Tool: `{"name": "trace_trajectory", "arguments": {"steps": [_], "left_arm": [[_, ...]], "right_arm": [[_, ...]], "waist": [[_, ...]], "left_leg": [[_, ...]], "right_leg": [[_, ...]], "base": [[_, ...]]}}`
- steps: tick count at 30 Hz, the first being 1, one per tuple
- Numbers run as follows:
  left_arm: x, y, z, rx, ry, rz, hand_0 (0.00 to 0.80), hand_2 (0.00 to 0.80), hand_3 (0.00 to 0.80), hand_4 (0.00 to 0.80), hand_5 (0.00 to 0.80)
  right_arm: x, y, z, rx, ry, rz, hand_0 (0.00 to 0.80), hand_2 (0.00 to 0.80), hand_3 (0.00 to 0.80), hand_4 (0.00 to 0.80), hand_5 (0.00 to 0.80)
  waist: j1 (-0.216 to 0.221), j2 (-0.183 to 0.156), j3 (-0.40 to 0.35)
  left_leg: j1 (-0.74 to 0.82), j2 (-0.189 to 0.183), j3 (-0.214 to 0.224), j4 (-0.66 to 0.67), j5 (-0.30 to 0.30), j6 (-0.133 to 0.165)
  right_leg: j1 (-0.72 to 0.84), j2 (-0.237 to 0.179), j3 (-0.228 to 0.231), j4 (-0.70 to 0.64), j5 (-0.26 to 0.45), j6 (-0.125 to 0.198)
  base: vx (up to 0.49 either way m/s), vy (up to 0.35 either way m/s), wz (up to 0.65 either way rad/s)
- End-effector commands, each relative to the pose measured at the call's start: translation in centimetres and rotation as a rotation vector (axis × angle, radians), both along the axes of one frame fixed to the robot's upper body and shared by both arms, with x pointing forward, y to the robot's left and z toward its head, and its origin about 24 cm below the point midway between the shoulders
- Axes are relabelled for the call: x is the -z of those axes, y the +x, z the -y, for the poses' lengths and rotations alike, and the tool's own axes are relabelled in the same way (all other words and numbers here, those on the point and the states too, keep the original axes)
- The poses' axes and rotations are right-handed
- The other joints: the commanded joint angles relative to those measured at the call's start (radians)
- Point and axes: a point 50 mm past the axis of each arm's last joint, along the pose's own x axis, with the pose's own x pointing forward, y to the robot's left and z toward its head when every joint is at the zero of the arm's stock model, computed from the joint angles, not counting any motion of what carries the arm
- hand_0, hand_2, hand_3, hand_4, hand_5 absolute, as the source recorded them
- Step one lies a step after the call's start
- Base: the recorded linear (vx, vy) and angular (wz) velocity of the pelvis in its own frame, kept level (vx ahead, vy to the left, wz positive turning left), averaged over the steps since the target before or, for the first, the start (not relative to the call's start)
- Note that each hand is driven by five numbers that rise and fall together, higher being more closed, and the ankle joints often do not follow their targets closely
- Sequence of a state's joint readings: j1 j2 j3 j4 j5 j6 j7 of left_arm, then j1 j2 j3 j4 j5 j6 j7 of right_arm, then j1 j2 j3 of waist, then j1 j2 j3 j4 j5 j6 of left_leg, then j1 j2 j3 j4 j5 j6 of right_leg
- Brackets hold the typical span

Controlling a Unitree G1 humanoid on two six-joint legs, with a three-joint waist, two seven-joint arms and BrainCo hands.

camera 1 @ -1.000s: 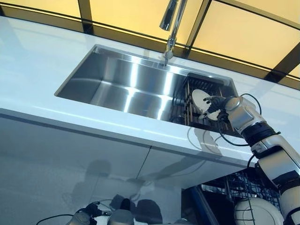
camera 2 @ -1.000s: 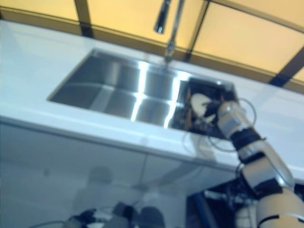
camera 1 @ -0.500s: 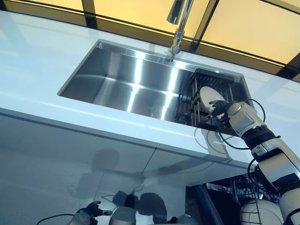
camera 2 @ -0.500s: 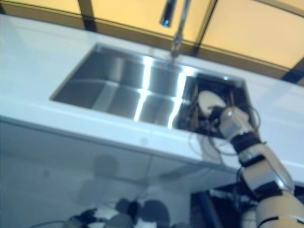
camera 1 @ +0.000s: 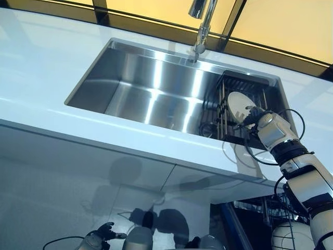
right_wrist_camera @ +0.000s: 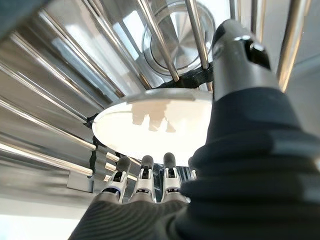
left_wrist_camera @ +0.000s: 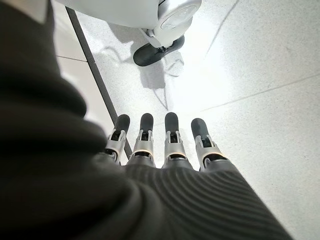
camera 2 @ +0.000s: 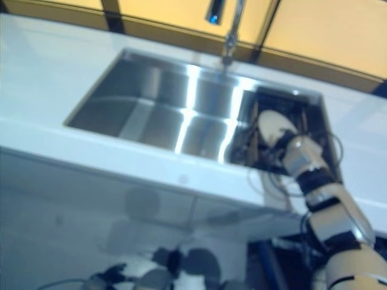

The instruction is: Take plates into dishwasher

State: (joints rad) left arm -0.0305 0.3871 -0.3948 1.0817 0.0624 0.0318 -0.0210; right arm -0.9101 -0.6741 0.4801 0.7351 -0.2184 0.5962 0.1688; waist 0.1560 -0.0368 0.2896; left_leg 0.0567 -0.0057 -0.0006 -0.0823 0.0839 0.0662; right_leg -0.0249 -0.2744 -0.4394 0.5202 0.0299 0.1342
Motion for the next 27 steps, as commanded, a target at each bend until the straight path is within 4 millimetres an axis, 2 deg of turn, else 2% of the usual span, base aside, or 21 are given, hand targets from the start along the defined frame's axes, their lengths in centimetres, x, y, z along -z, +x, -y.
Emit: {"name": "trace_trajectory", "arguments": {"steps": [1,14,27], "left_arm": [[0.3,0.5,2.1,0.049,-0.055,0.026,0.000,0.000,0.000,0.000,0.000],[0.2,1.2,2.7,0.044,-0.078,0.053,0.000,0.000,0.000,0.000,0.000],[0.0,2.1,3.8,0.027,-0.112,0.099,0.000,0.000,0.000,0.000,0.000]], "right_arm": [[-5.6,0.1,2.5,0.089,-0.117,0.152,0.000,0.000,0.000,0.000,0.000],[-6.5,0.5,2.1,0.097,-0.166,0.213,0.000,0.000,0.000,0.000,0.000],[-9.1,0.8,1.5,0.136,-0.237,0.367,0.000,0.000,0.000,0.000,0.000]], "waist": [[0.029,0.011,0.009],[0.033,0.036,0.053],[0.042,0.061,0.096]], "left_leg": [[0.029,-0.062,0.043,0.009,-0.113,-0.008],[-0.014,-0.059,0.049,0.019,-0.105,-0.010],[-0.077,-0.052,0.063,0.051,-0.098,-0.011]], "right_leg": [[-0.126,-0.025,0.052,0.005,0.062,0.006],[-0.170,-0.024,0.064,0.022,0.056,-0.001],[-0.215,-0.019,0.079,0.040,0.046,-0.009]], "base": [[0.000,0.000,0.00],[0.000,0.000,0.00],[-0.019,0.008,-0.05]]}}
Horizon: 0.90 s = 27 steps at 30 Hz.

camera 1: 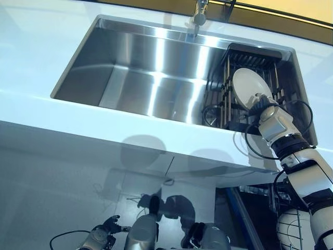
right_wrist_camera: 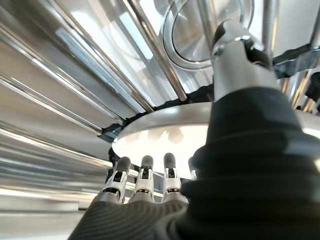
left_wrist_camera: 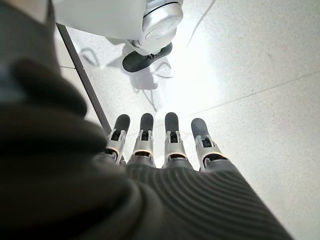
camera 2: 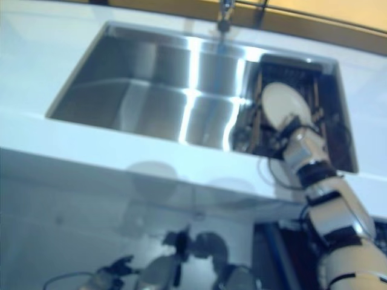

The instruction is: Take plates into dishwasher

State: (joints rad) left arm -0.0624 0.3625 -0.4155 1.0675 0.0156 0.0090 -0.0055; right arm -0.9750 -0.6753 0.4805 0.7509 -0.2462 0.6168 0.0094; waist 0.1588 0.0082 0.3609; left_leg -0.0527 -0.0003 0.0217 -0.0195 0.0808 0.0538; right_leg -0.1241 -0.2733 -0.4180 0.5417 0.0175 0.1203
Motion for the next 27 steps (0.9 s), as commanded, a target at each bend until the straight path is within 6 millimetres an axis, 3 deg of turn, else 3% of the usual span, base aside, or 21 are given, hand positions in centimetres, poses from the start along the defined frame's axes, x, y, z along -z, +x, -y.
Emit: {"name": "trace_trajectory", "arguments": {"steps": [1,2,3,4,5,15,27], "left_arm": [[0.2,0.5,2.4,0.032,-0.065,0.032,0.000,0.000,0.000,0.000,0.000],[0.2,0.5,2.5,0.032,-0.068,0.035,0.000,0.000,0.000,0.000,0.000],[0.2,0.6,2.6,0.032,-0.069,0.036,0.000,0.000,0.000,0.000,0.000],[0.2,0.5,2.7,0.030,-0.072,0.038,0.000,0.000,0.000,0.000,0.000],[0.2,0.5,2.7,0.027,-0.076,0.040,0.000,0.000,0.000,0.000,0.000],[0.2,0.6,3.4,0.025,-0.098,0.054,0.000,0.000,0.000,0.000,0.000],[0.4,0.2,3.7,0.013,-0.103,0.052,0.000,0.000,0.000,0.000,0.000]], "right_arm": [[-6.4,0.2,1.1,0.062,-0.143,0.217,0.060,0.060,0.060,0.060,0.060],[-6.8,0.2,1.1,0.063,-0.164,0.239,0.323,0.323,0.323,0.323,0.323],[-7.1,0.2,1.1,0.064,-0.176,0.247,0.420,0.420,0.420,0.420,0.420],[-7.4,0.2,1.0,0.064,-0.194,0.269,0.574,0.574,0.574,0.574,0.574],[-7.9,0.1,1.1,0.064,-0.230,0.295,0.800,0.800,0.800,0.800,0.800],[-10.2,-0.2,-0.2,-0.004,-0.379,0.505,0.800,0.800,0.800,0.800,0.800],[-11.1,-0.8,-1.0,-0.078,-0.337,0.655,0.800,0.800,0.800,0.800,0.800]], "waist": [[0.040,0.017,0.026],[0.041,0.020,0.028],[0.041,0.021,0.029],[0.041,0.023,0.030],[0.041,0.025,0.029],[0.041,0.039,0.027],[0.031,0.035,0.011]], "left_leg": [[0.029,-0.058,0.041,-0.010,-0.095,0.001],[0.025,-0.058,0.042,-0.008,-0.094,0.002],[0.023,-0.058,0.043,-0.007,-0.095,0.002],[0.020,-0.058,0.043,-0.007,-0.094,0.001],[0.018,-0.059,0.045,-0.006,-0.094,0.002],[0.009,-0.064,0.048,-0.006,-0.095,0.006],[0.037,-0.066,0.053,-0.022,-0.099,0.007]], "right_leg": [[-0.117,-0.020,0.059,0.018,0.058,0.004],[-0.121,-0.020,0.059,0.020,0.054,0.003],[-0.123,-0.020,0.059,0.021,0.053,0.003],[-0.125,-0.019,0.060,0.021,0.053,0.003],[-0.126,-0.018,0.060,0.021,0.053,0.002],[-0.131,-0.019,0.061,0.021,0.048,0.000],[-0.105,-0.015,0.058,0.012,0.042,-0.001]], "base": [[0.000,0.000,0.00],[0.000,0.000,0.00],[-0.021,0.022,-0.03],[-0.019,0.025,-0.05],[-0.019,0.030,-0.05],[-0.004,0.012,0.00],[0.000,0.000,0.00]]}}
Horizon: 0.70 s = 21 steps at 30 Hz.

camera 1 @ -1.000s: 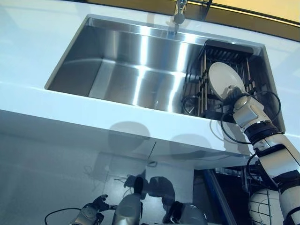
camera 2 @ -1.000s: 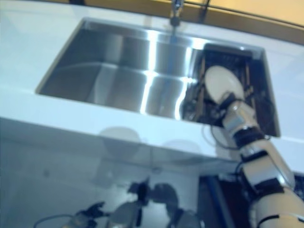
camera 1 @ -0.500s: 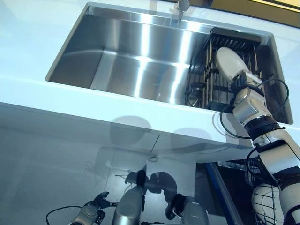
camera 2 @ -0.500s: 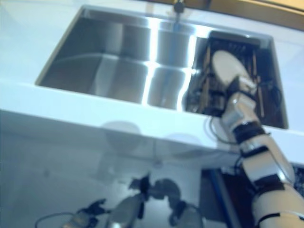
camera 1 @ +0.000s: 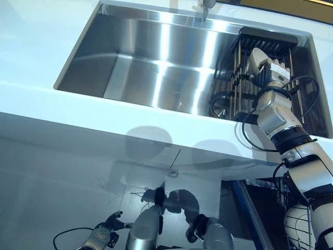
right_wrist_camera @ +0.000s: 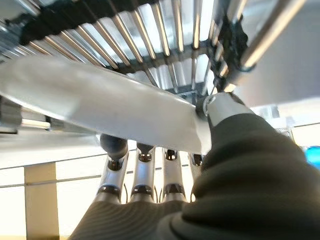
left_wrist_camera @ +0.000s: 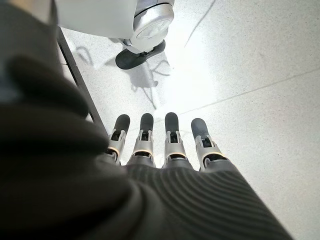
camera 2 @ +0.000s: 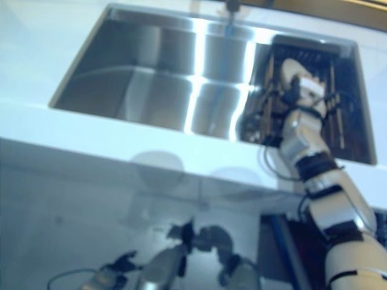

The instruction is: Take plates into dishwasher

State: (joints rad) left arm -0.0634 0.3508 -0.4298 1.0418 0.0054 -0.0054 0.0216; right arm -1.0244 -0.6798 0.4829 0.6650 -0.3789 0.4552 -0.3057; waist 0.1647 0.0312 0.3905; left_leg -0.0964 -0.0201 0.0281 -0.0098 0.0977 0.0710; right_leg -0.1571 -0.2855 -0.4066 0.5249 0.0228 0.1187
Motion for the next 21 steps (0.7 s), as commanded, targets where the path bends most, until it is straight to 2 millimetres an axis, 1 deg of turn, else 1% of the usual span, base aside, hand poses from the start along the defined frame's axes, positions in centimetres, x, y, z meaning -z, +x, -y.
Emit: {"name": "trace_trajectory", "arguments": {"steps": [1,10,16,21], "left_arm": [[0.6,-0.5,2.7,0.004,-0.089,0.005,0.000,0.000,0.000,0.000,0.000],[0.7,-1.3,2.0,-0.007,-0.068,-0.015,0.000,0.000,0.000,0.000,0.000],[0.9,-2.0,1.6,-0.022,-0.053,-0.031,0.000,0.000,0.000,0.000,0.000],[0.9,-2.2,1.2,-0.028,-0.039,-0.038,0.000,0.000,0.000,0.000,0.000]], "right_arm": [[-5.5,-1.6,1.6,-0.014,-0.046,0.226,0.800,0.800,0.800,0.800,0.800],[-6.8,-2.9,1.4,-0.098,-0.026,0.305,0.800,0.800,0.800,0.800,0.800],[-7.5,-4.0,0.9,-0.162,-0.005,0.368,0.800,0.800,0.800,0.800,0.800],[-8.1,-4.7,0.2,-0.219,0.023,0.421,0.800,0.800,0.800,0.800,0.800]], "waist": [[0.023,0.009,-0.023],[0.009,-0.012,-0.056],[-0.007,-0.032,-0.086],[-0.017,-0.043,-0.107]], "left_leg": [[0.086,-0.046,0.047,-0.034,-0.116,-0.011],[0.124,-0.045,0.051,-0.052,-0.119,-0.013],[0.150,-0.040,0.063,-0.059,-0.124,-0.013],[0.162,-0.032,0.073,-0.064,-0.126,-0.014]], "right_leg": [[-0.066,-0.001,0.046,0.028,0.036,0.000],[-0.018,0.013,0.042,0.000,0.027,0.002],[0.011,0.023,0.044,-0.016,0.021,0.008],[0.026,0.037,0.046,-0.035,0.022,0.010]], "base": [[0.000,0.000,0.00],[0.014,-0.026,-0.04],[0.009,-0.041,-0.05],[-0.012,-0.049,-0.03]]}}
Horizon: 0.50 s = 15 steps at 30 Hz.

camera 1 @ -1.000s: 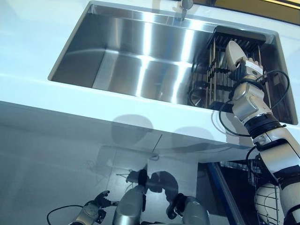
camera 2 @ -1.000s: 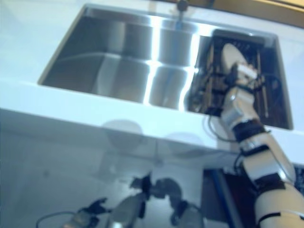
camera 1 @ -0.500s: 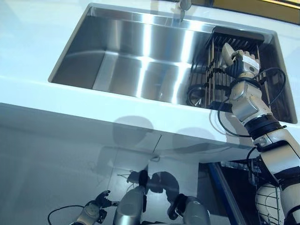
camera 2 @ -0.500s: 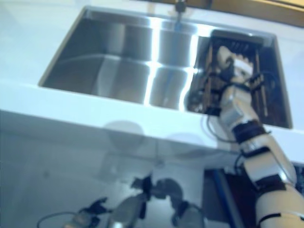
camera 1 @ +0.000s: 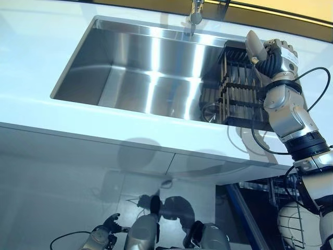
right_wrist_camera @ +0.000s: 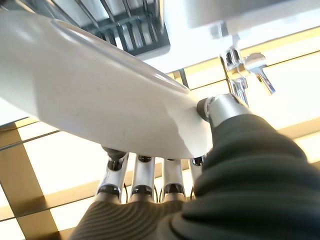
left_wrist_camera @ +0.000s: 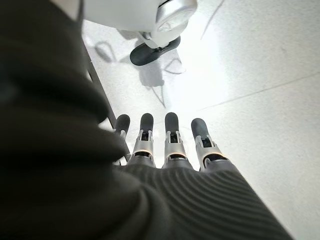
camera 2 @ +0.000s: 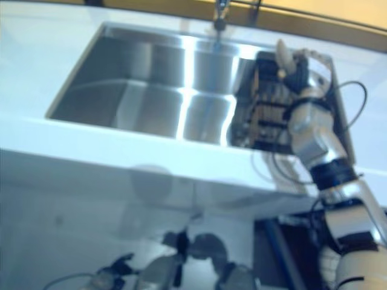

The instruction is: Take plates into dishwasher

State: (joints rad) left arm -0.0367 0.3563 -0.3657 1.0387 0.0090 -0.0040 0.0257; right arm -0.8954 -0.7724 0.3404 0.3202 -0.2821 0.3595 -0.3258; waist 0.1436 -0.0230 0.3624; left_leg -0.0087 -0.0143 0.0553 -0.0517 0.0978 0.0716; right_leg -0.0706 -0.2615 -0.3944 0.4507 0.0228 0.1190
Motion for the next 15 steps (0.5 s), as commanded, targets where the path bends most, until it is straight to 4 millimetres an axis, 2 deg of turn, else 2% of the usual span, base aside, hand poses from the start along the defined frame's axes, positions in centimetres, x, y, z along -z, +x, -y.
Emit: {"name": "trace_trajectory", "arguments": {"steps": [1,8,15], "left_arm": [[0.9,-1.5,2.1,0.036,-0.043,-0.038,0.000,0.000,0.000,0.000,0.000],[1.0,-2.3,1.2,0.014,-0.014,-0.045,0.000,0.000,0.000,0.000,0.000],[1.0,-2.7,0.3,-0.030,0.012,-0.053,0.000,0.000,0.000,0.000,0.000]], "right_arm": [[-4.8,-2.1,0.8,-0.011,-0.041,0.213,0.800,0.800,0.800,0.800,0.800],[-6.2,-4.6,0.0,-0.086,-0.054,0.368,0.800,0.800,0.800,0.800,0.800],[-8.0,-7.0,0.8,-0.076,-0.059,0.502,0.800,0.800,0.800,0.800,0.800]], "waist": [[0.000,0.009,-0.084],[-0.031,-0.011,-0.134],[-0.077,-0.029,-0.190]], "left_leg": [[0.078,-0.036,0.049,-0.024,-0.126,-0.015],[0.095,-0.016,0.087,-0.034,-0.132,-0.020],[0.102,0.002,0.141,-0.036,-0.137,-0.035]], "right_leg": [[-0.056,0.016,0.035,0.035,0.019,0.010],[-0.020,0.052,0.051,-0.011,-0.012,0.017],[0.016,0.108,0.086,-0.098,-0.042,0.021]], "base": [[-0.046,-0.090,0.00],[-0.073,-0.087,-0.16],[-0.114,-0.108,-0.28]]}}
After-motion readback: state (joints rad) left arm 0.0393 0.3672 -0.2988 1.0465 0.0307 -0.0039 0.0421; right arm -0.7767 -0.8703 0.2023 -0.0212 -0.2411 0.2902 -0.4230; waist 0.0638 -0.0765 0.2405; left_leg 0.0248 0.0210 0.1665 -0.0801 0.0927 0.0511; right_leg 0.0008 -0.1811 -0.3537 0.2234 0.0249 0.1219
